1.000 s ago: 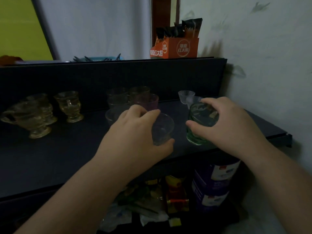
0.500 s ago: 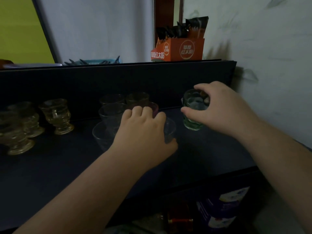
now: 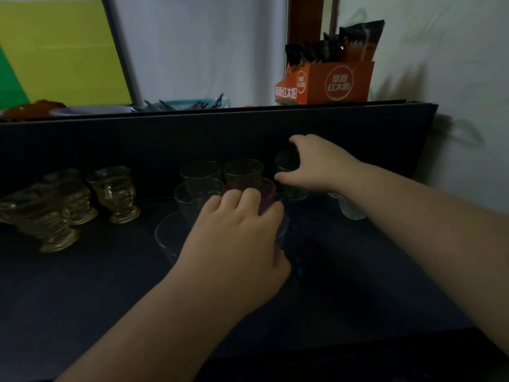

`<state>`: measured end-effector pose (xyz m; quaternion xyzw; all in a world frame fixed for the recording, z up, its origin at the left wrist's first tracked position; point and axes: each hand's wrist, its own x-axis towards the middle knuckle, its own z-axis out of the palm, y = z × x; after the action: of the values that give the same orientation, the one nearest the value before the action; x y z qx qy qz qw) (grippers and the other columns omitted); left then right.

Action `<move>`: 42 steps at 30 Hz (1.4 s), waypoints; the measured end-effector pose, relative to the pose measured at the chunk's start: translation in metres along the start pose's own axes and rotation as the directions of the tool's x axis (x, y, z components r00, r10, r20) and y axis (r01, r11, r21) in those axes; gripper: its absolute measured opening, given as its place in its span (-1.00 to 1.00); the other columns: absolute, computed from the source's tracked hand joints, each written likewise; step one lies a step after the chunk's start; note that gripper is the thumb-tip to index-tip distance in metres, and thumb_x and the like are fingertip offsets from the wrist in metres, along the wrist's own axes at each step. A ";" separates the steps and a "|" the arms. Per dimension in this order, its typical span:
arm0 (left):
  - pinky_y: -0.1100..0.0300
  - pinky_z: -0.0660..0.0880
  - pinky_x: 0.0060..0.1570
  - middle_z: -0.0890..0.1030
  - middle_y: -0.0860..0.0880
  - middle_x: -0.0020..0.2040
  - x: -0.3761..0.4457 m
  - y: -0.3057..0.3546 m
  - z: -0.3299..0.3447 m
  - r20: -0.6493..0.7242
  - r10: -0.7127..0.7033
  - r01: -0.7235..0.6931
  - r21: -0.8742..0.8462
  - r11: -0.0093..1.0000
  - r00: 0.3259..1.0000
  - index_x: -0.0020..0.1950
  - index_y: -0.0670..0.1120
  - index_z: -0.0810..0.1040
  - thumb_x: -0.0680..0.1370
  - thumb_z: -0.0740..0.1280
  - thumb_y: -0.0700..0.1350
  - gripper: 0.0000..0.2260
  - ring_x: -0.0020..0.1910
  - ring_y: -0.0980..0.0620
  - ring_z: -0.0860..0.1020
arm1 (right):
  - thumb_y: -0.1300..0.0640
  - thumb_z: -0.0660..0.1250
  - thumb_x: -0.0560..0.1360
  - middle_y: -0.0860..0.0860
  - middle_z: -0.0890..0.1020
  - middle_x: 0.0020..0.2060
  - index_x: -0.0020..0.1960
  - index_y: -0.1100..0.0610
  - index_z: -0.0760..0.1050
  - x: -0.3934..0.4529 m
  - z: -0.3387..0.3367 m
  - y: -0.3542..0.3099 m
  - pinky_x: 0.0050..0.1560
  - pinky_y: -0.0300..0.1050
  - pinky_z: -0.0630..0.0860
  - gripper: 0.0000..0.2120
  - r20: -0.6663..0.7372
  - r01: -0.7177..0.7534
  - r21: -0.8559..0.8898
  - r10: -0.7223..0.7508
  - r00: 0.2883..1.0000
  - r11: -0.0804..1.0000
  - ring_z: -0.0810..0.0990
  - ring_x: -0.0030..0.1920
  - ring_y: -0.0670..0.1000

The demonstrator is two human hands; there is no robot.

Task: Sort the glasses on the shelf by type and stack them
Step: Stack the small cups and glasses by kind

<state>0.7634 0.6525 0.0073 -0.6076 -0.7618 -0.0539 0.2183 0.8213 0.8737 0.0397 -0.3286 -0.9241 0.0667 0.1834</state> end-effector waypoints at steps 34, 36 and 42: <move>-0.07 0.27 0.31 0.39 -0.07 0.37 -0.049 0.000 -0.013 -0.097 -0.246 0.250 0.030 0.968 0.964 0.45 0.01 0.38 0.43 0.18 0.33 -0.34 0.37 -0.11 0.30 | -0.29 0.34 0.38 -0.30 0.45 0.07 0.36 -0.19 0.40 -0.154 -0.013 0.010 0.02 -0.35 0.40 -0.43 -0.098 0.215 0.225 -0.197 0.975 0.950 0.45 0.08 -0.28; -0.08 0.27 0.31 0.38 -0.07 0.38 -0.066 -0.015 -0.012 -0.114 -0.246 0.249 0.018 0.968 0.963 0.45 0.01 0.37 0.43 0.22 0.31 -0.34 0.38 -0.11 0.28 | -0.26 0.34 0.38 -0.32 0.46 0.04 0.31 -0.18 0.45 -0.172 -0.004 -0.006 -0.02 -0.42 0.38 -0.48 -0.137 0.236 0.245 -0.207 0.969 0.940 0.44 0.11 -0.33; -0.08 0.25 0.31 0.33 -0.04 0.42 -0.136 -0.084 -0.012 -0.121 -0.319 0.313 -0.069 0.947 0.940 0.47 0.03 0.34 0.45 0.26 0.30 -0.35 0.41 -0.09 0.23 | -0.13 0.37 0.44 -0.25 0.53 0.07 0.24 -0.08 0.54 -0.198 0.013 -0.083 0.05 -0.37 0.39 -0.60 -0.229 0.291 0.178 -0.248 0.941 0.940 0.48 0.08 -0.25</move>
<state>0.7097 0.5044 -0.0210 -0.4778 -0.8319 -0.1463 0.2412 0.9096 0.6843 -0.0106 -0.1823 -0.9247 0.1037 0.3178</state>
